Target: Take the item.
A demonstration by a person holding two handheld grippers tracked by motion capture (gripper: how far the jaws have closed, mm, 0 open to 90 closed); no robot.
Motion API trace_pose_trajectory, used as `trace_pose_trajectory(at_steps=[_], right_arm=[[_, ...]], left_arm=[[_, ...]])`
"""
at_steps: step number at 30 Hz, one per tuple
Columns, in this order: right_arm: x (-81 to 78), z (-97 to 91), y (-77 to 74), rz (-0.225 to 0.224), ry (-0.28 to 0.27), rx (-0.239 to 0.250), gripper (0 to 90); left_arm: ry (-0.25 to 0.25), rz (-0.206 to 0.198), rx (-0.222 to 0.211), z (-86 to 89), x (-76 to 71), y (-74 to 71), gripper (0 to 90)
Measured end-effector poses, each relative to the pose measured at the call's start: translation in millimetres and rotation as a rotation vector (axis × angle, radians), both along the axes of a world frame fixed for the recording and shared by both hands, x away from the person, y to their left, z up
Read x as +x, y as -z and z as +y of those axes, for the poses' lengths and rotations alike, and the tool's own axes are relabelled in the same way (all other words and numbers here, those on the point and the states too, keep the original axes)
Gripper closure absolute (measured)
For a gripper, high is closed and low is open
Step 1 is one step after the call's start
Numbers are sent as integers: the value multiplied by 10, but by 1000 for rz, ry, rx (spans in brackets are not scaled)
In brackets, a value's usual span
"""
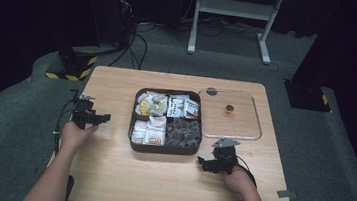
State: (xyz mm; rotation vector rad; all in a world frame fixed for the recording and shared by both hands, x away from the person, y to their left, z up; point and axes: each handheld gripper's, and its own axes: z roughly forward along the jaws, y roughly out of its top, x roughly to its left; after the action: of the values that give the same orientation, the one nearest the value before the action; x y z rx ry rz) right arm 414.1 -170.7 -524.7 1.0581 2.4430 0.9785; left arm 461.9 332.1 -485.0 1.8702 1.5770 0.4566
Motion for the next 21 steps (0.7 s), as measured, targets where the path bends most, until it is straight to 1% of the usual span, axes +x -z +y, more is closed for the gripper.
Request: trace_pose_trajectory(at_steps=[1,3,8,11,13,14,15,18,21], right_arm=[[0,0,0,0,0,0,78],[0,0,0,-1,-1,0,78],[0,0,0,-1,-1,-1,78],[0,0,0,-1,-1,0,78],[0,0,0,-1,-1,0,78],[0,0,0,-1,0,0,77],[0,0,0,-1,-1,-1,77],[0,0,0,-1,0,-1,77],[0,0,0,-1,0,-1,77]], left_arm=[[8,5,-12,-1,5,-20,293],[18,1,-19,-6,4,-46,308],[46,6,-20,-51,4,-99,331],[61,-7,-17,-84,-7,-141,339],[67,-17,-23,-101,-14,-161,346],[76,-18,-17,-103,-17,-175,349],[78,-21,-23,-115,-21,-185,352],[94,-29,-17,-145,-32,-222,364],[109,-38,-23,-186,-41,-261,375]])
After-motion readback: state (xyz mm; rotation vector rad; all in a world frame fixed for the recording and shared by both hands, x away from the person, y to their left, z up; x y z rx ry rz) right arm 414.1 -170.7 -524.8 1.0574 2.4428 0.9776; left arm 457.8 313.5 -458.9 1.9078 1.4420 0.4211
